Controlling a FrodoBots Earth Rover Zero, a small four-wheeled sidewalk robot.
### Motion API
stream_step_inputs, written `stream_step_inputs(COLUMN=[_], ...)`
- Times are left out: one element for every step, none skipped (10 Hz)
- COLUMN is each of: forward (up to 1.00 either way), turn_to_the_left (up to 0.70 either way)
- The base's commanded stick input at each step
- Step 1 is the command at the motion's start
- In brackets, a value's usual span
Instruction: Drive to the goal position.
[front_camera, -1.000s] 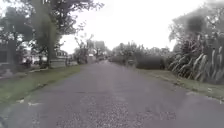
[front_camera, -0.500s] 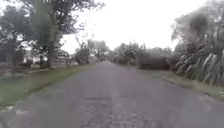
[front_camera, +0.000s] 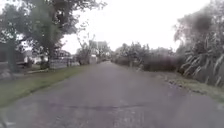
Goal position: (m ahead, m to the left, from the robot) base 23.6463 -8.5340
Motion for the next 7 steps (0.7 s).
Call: stream_step_inputs(forward=[0.7,0.7,0.7,0.7,0.7,0.7,0.7], turn_to_the_left=[-0.09,-0.14,-0.14,-0.14,-0.14,-0.14,-0.14])
